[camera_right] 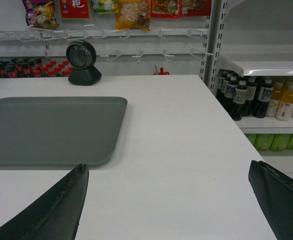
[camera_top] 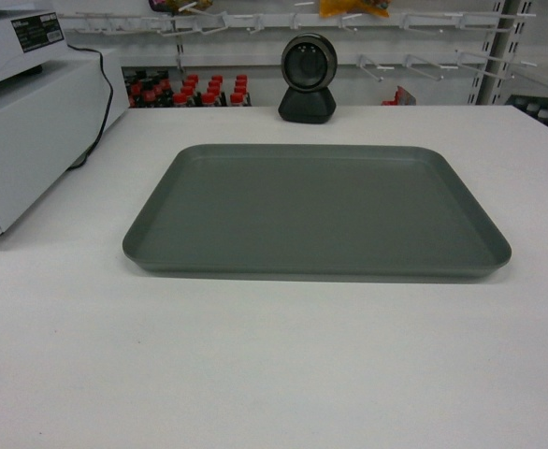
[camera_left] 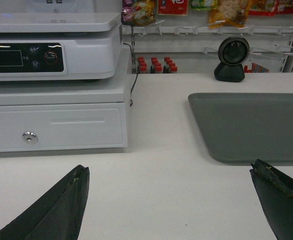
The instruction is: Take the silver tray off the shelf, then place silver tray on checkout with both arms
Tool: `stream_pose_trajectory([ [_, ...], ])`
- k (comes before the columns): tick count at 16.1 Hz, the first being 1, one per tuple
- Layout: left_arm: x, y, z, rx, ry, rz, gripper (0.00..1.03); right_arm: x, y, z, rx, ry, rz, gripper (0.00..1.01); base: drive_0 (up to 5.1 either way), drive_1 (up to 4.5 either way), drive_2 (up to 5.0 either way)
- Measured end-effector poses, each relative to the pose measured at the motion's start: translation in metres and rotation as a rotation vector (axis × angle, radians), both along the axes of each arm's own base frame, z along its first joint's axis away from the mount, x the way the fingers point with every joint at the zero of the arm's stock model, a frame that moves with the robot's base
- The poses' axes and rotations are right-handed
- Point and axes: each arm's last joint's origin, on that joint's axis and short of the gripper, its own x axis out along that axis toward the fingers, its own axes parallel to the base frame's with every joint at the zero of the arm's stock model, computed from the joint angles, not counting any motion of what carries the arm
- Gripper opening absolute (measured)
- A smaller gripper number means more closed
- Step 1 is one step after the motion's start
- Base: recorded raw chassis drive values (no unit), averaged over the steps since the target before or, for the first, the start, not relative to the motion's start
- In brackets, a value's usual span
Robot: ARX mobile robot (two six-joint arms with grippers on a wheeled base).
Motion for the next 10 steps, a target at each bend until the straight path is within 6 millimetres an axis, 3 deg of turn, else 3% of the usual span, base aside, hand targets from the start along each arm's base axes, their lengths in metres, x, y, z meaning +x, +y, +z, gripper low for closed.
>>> stream_pose_trajectory([
  [1, 0.0, 0.0, 0.0, 0.0, 0.0, 0.0, 0.98, 0.0, 0.0, 0.0, 0.0, 0.0, 0.0, 0.98, 0.0, 0.0, 0.0],
  [10, 0.0, 0.0, 0.0, 0.0, 0.0, 0.0, 0.98, 0.0, 0.0, -0.0001, 0.0, 0.001, 0.0, 0.98, 0.0, -4.26, 4.2],
])
